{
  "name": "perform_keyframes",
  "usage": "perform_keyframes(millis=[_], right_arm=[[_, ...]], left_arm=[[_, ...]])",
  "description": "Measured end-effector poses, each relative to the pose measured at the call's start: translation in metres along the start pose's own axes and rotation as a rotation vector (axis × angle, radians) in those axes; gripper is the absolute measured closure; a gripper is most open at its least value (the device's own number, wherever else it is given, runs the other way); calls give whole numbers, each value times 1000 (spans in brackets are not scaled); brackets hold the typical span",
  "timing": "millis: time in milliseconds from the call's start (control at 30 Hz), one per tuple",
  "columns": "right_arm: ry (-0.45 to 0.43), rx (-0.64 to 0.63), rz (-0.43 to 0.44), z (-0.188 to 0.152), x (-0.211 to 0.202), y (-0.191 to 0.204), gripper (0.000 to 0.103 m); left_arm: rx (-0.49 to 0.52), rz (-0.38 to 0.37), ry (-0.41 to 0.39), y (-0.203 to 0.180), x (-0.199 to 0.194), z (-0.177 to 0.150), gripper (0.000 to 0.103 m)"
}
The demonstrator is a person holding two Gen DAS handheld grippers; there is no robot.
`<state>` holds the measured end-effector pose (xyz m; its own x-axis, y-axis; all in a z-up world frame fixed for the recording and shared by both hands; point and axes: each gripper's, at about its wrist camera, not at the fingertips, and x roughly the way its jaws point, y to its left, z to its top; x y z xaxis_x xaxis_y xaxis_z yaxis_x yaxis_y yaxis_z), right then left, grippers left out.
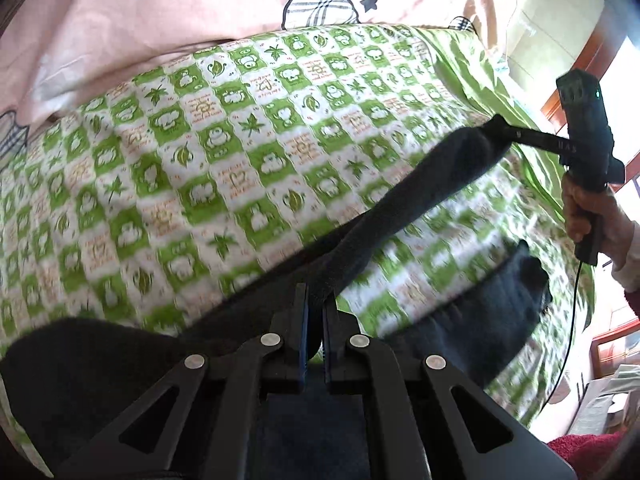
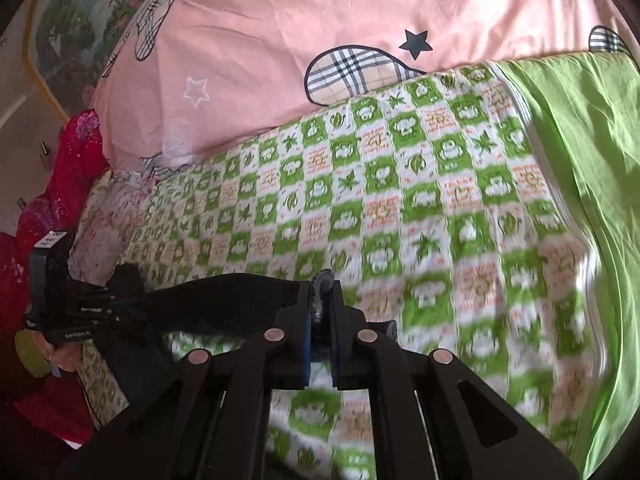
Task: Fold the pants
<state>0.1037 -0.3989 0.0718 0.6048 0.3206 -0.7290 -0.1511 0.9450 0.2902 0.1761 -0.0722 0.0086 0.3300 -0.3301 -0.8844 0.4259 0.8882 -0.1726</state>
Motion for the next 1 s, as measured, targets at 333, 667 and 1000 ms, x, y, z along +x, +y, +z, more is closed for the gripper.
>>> perform_keyframes(millis=[333, 667, 1000], right_arm=[[51, -38, -64, -73, -31, 16, 95], [76, -82, -122, -120, -51, 25, 96], [106, -138, -162, -141, -60, 35, 96]], left_arm=[[39, -5, 16, -40, -15, -59, 100], [52, -31, 29, -57, -16, -92, 100], [85, -21, 56, -69, -10, -115, 100]])
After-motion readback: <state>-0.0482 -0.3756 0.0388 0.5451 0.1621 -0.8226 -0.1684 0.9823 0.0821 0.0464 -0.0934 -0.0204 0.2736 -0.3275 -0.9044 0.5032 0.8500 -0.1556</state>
